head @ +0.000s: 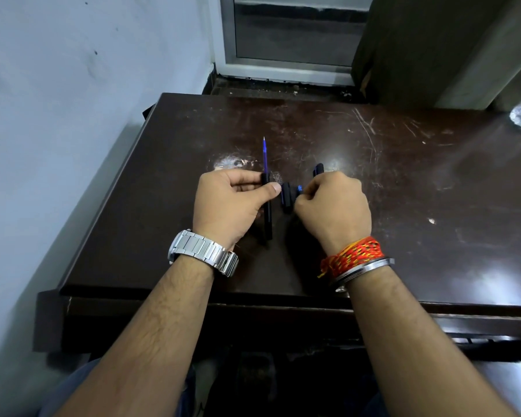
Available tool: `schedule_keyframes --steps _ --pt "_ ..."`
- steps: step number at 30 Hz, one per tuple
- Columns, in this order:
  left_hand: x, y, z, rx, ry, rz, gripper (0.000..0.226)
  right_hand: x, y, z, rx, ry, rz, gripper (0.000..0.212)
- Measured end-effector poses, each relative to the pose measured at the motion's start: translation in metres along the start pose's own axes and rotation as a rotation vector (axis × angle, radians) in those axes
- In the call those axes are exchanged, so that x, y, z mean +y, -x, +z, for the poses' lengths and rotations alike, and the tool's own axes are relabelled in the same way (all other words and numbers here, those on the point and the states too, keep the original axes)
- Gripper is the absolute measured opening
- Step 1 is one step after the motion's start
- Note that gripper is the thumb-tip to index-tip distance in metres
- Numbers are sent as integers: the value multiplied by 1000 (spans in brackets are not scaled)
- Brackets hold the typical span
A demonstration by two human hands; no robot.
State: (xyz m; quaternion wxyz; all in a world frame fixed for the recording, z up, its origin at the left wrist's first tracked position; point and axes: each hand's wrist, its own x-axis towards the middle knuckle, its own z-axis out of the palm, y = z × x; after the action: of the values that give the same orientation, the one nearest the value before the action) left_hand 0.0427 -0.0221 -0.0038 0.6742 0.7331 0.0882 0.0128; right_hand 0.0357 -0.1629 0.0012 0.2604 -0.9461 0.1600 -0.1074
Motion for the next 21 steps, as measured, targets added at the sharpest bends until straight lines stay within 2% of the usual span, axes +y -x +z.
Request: schedule_keyframes --steps 3,8,11,13,17,21 --pt "2 0 0 -7 24 -48 18 0 2 1 -23 -22 -9 17" --pt "3 3 0 -50 -12 -3 19 2 1 1 -45 -17 -36 15" --pt "2 3 1 -88 -29 -12 22 0 1 1 100 -114 -26 17" --pt "2 4 1 -145 -39 -32 23 -4 -3 0 165 -377 -6 18" --pt "3 6 2 -235 -82 -54 21 -8 -13 -2 -7 -1131 203 20" --pt "3 8 1 -280 -121 -55 22 -9 -14 -7 -78 -1303 285 20"
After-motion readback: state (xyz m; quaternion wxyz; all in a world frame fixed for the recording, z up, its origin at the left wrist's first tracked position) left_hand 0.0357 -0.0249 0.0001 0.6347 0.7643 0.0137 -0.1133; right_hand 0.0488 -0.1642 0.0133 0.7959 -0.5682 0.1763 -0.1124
